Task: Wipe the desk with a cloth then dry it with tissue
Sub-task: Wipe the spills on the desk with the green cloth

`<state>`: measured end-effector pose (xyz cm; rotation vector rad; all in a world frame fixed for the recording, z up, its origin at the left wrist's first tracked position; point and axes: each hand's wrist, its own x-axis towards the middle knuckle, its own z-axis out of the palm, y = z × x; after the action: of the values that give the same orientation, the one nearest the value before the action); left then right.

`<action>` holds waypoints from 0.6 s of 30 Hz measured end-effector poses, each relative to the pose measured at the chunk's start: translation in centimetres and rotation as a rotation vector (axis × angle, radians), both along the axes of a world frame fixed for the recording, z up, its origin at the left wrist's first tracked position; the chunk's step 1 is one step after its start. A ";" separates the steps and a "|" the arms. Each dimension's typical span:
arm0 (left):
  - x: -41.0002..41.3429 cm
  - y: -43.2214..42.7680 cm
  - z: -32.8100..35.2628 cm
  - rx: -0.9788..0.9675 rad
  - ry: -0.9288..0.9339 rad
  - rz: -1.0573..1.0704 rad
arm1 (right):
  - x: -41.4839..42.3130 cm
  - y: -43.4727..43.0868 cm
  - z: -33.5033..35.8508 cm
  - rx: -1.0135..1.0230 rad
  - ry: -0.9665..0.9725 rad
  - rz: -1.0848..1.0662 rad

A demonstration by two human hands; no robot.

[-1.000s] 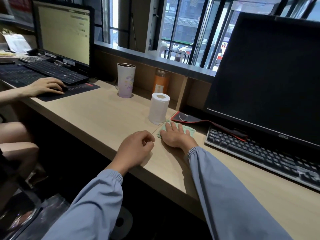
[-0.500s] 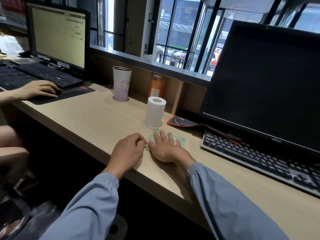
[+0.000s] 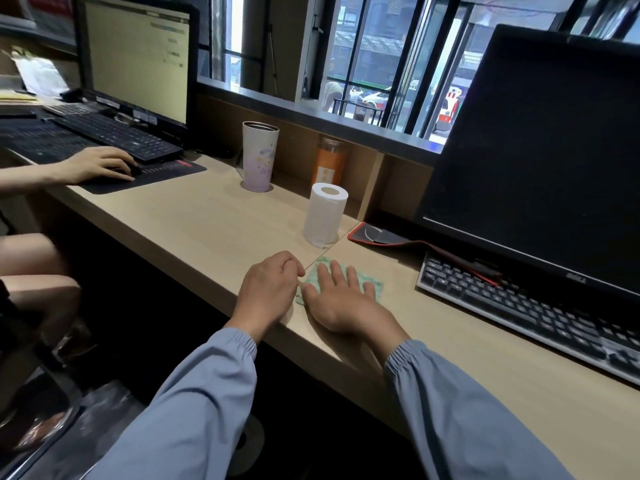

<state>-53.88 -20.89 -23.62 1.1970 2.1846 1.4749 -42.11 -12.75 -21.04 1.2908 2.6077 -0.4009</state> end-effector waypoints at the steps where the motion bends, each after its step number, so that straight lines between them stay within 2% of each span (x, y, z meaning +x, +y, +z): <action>1: 0.0 0.0 0.0 0.003 -0.008 0.001 | -0.2 0.3 0.0 0.031 -0.001 -0.004; 4: 0.1 -0.1 0.0 0.001 -0.027 -0.007 | -0.6 0.8 -0.3 0.102 0.011 0.012; 9: -0.3 0.0 0.2 0.046 -0.082 0.005 | -0.1 -0.1 -0.4 0.051 0.016 0.062; 14: -0.2 -0.2 0.4 0.112 -0.143 0.014 | 0.4 -3.6 -1.9 0.111 0.051 0.124; 18: -0.3 -0.5 0.6 0.154 -0.215 -0.008 | -0.1 -2.3 -1.0 0.086 0.070 0.082</action>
<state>-54.17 -21.41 -23.03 1.0361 1.9539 1.7089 -42.23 -15.04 -22.03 1.2111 2.7531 -0.3294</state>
